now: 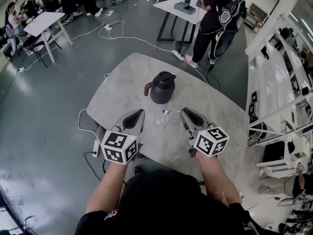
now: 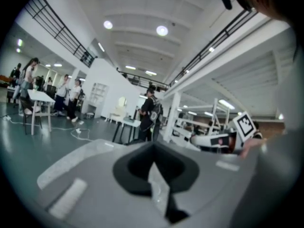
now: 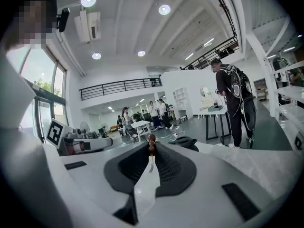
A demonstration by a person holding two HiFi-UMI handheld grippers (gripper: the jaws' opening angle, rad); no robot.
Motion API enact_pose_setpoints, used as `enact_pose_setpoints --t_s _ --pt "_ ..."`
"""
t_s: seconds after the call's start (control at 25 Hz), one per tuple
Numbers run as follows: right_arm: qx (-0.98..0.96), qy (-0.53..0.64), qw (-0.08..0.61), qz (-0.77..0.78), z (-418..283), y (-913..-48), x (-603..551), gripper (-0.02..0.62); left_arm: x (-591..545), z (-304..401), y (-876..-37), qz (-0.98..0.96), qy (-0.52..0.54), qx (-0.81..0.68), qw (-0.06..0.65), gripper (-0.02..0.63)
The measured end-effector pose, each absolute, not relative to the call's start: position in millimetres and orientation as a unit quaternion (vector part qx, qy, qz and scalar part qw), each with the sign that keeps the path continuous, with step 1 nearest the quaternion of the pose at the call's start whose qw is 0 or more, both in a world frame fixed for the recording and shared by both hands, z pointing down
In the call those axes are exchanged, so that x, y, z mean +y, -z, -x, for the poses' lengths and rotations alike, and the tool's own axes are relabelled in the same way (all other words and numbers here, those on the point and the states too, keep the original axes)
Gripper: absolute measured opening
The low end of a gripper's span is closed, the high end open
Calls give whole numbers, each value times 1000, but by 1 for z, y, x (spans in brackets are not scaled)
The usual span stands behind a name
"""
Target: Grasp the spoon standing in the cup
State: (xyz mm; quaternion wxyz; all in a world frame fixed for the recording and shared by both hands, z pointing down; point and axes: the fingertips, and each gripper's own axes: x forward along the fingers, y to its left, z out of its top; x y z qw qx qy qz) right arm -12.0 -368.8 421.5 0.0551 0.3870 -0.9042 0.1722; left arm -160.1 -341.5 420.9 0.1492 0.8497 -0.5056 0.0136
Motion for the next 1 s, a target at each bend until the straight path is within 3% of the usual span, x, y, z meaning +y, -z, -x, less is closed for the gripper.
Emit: enact_pose_setpoints --t_s 0.52,1.0 --pt "-916 -105 -9 -386 -96 -343 -364 33 -356 73 -366 -865 -8 -490 109 8" --pt "-910 -74 -66 -403 -152 -322 -355 32 -364 70 -343 -858 -13 -506 80 8"
